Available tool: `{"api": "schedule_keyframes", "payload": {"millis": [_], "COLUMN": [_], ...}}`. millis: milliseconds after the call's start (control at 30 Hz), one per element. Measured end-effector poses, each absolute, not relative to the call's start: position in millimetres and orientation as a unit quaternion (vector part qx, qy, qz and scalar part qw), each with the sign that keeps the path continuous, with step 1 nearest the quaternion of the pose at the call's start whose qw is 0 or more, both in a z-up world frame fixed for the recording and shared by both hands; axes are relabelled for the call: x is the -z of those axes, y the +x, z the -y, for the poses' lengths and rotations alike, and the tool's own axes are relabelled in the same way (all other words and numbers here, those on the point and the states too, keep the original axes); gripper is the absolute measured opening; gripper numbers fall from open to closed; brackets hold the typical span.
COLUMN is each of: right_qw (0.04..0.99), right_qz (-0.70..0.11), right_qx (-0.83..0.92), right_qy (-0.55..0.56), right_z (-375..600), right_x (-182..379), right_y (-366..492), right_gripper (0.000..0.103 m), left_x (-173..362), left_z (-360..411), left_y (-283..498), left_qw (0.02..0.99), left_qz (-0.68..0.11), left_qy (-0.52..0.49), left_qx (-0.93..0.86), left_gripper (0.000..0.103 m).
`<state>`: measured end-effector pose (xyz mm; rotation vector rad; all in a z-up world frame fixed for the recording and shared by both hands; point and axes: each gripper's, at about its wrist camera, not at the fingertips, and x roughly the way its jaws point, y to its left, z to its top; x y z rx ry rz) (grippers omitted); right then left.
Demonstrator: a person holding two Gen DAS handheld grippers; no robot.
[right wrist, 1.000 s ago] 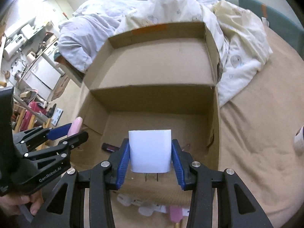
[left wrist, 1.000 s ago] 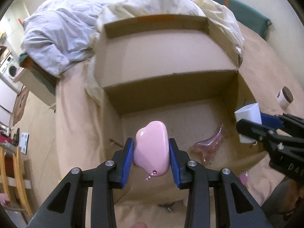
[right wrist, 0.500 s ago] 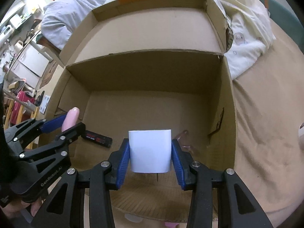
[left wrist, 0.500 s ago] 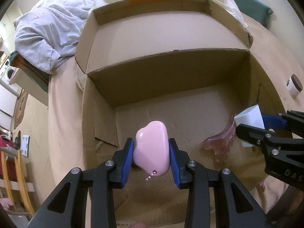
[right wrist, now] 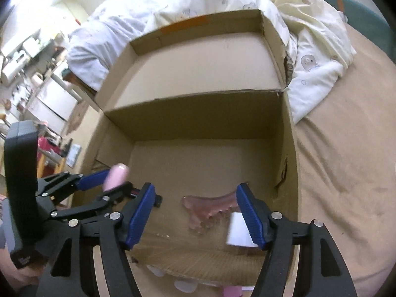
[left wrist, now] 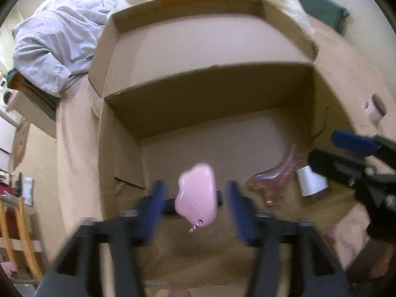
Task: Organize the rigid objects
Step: 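Carry both items into the box and open both grippers, then grasp the black flashlight with the left gripper while the right grasps the white pill bottle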
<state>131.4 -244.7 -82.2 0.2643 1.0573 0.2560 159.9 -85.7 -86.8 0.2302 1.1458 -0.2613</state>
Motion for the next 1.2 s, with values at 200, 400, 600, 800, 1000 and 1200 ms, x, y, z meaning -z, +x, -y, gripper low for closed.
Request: {"api": "schedule_keyframes", "payload": {"millis": [200,400,600,800,1000,1200], "right_qw": [0.872,0.885,0.887,0.878,0.862,0.846], "right_qz": [-0.461,-0.437,-0.430,-0.441,-0.460,-0.481], "right_qx": [-0.109,-0.098,-0.108,-0.115,-0.110,-0.083], "right_qy": [0.122,0.129,0.129,0.149,0.181,0.216], "right_z": [253,258,259,261,267,279], "right_x": [65,52,43,42,50,63], "right_y": [110,98,91,75,57,45], "right_gripper": [0.103,0.103,0.103,0.103,0.103,0.103], "left_x": [62,53,43,46,56,76], "left_z": [75,58,47,23,-1,-2], "left_y": [149,144,134,107,83,73], "left_qw": [0.851,0.853,0.859,0.844,0.826,0.804], "left_qz": [-0.498,-0.501,-0.497,-0.525,-0.549,-0.577], "left_qy": [0.080,0.052,0.036,-0.024,-0.091,-0.112], "left_qx": [0.147,0.135,0.119,0.105,0.086,0.083], "left_gripper": [0.093,0.097,0.097,0.097,0.097,0.097]}}
